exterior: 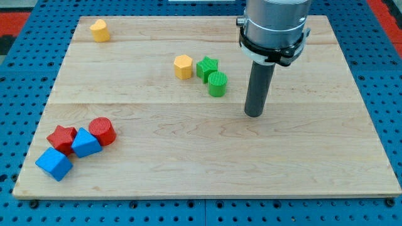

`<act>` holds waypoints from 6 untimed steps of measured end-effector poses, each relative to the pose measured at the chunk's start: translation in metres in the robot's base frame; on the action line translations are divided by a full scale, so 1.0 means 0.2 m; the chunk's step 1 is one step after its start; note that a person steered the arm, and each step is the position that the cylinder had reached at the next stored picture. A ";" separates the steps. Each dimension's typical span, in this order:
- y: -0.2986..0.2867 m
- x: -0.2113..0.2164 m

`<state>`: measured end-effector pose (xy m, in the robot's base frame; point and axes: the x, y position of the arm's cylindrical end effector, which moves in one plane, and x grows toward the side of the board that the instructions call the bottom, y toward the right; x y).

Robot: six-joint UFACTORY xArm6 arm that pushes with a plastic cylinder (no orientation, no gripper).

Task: Separate the green star from the green circle

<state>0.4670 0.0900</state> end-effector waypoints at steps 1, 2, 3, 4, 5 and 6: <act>0.01 0.00; 0.02 0.00; 0.02 0.00; 0.02 0.00; 0.08 0.00; 0.09 0.00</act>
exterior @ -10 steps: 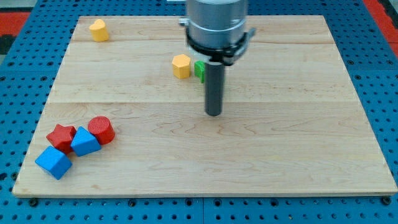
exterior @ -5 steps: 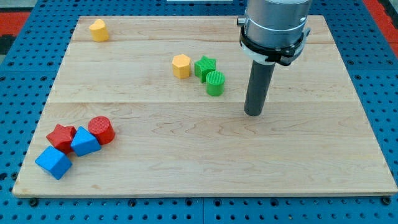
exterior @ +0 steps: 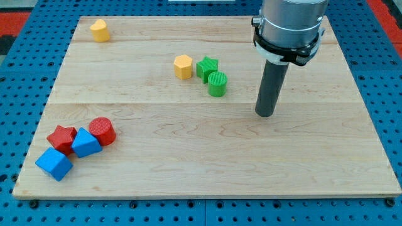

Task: Separate the green star from the green circle

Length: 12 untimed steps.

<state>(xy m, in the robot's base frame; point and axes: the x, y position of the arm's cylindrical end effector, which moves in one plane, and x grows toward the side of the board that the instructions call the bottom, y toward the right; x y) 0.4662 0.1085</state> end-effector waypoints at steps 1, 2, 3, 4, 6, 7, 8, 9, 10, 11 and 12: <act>0.05 -0.01; -0.12 -0.27; -0.22 -0.46; -0.43 -0.40; -0.47 -0.86; -0.43 -0.62; -0.52 -0.48; -0.55 -0.74; -0.63 -1.04; -0.76 -1.08; -0.65 -1.06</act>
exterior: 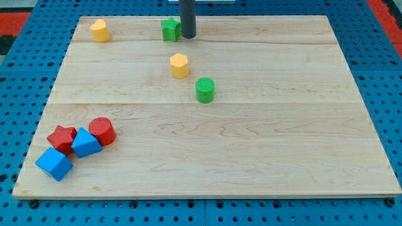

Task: Separate the green star from the green circle

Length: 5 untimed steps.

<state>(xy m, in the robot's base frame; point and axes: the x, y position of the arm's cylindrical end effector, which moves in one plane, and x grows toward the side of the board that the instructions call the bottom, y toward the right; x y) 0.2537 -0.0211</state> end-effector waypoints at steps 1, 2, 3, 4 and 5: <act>0.10 0.11; -0.07 0.18; -0.29 0.08; -0.28 0.03; -0.36 0.03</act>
